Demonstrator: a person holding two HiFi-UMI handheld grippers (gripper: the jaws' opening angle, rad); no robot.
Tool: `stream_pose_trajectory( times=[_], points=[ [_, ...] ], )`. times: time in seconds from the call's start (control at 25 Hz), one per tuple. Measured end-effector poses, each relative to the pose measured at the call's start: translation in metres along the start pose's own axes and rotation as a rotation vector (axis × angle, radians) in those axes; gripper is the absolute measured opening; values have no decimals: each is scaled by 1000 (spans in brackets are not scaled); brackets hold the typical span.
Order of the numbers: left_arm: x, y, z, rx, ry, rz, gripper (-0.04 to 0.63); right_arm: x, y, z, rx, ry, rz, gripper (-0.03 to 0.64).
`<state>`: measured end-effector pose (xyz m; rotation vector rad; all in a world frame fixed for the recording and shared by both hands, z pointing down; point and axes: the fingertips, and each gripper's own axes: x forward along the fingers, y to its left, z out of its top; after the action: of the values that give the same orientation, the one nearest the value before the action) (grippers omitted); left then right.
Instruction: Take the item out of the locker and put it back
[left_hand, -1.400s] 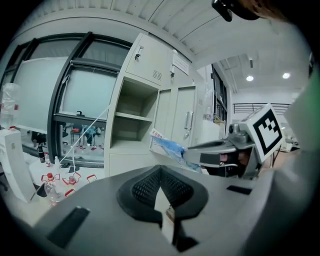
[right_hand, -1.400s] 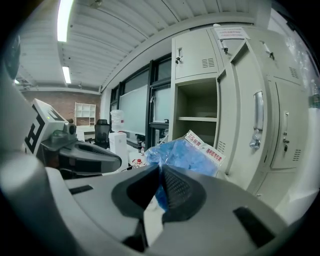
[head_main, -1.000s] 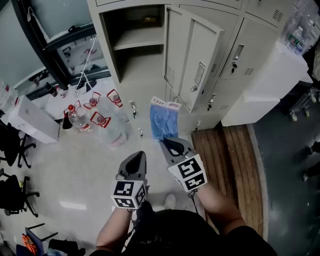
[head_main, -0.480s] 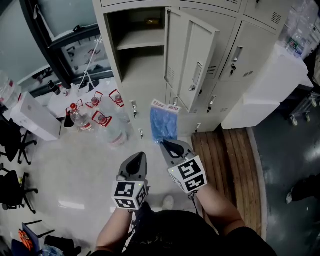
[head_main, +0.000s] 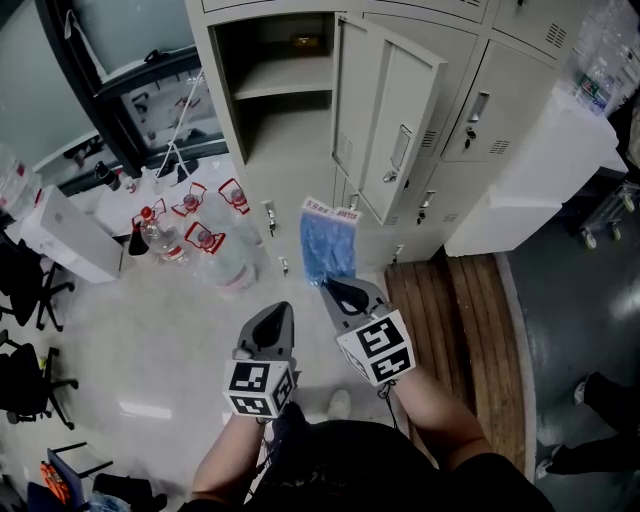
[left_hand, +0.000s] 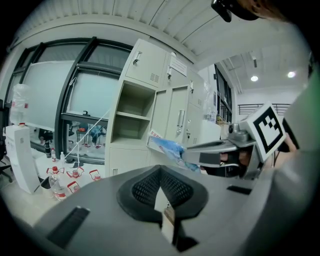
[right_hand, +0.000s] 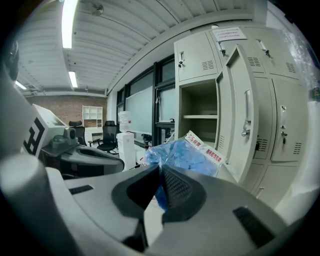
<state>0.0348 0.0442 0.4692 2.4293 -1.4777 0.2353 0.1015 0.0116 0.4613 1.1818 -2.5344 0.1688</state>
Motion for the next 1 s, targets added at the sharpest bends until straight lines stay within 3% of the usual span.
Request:
stream_pose_trajectory(
  times=[1.0],
  points=[
    [10, 72, 28, -3, -6, -23, 5, 65, 20, 40, 9, 7, -1, 21]
  ],
)
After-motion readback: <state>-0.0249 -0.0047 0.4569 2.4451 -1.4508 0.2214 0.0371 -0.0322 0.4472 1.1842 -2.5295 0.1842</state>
